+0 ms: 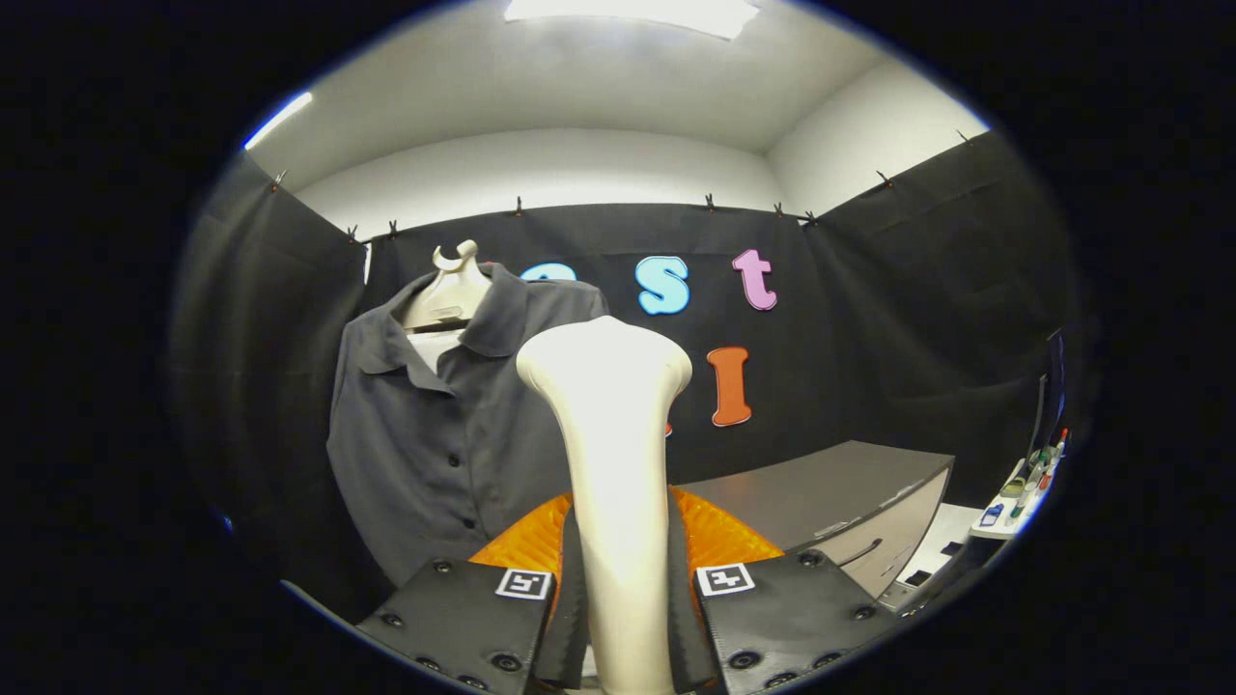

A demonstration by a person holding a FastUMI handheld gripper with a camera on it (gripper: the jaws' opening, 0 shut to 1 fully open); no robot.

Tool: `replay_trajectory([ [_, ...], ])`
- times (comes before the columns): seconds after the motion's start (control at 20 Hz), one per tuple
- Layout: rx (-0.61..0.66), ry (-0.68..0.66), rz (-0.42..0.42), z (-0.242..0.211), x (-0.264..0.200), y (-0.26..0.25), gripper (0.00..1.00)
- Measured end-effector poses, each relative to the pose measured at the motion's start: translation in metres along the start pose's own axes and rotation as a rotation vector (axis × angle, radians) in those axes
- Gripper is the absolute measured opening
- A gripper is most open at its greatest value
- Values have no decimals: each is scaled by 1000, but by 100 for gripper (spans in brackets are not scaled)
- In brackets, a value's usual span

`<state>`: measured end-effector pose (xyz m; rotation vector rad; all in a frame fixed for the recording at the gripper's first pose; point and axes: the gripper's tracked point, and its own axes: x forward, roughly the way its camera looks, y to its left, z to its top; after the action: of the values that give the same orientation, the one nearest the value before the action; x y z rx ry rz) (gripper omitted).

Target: Iron the clothes twice with a garment steamer, once on the left side and once on the right side.

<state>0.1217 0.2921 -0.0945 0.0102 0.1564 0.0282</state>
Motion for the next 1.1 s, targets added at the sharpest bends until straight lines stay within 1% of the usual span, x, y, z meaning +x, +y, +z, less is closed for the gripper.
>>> replay_trajectory([
  [0.25,-16,-17,73,-4,9,59,41],
  [0.5,-52,-18,85,-22,30,91,41],
  [0.8,-82,9,41,-52,81,96,41],
  [1.1,-66,69,20,-81,98,91,41],
])
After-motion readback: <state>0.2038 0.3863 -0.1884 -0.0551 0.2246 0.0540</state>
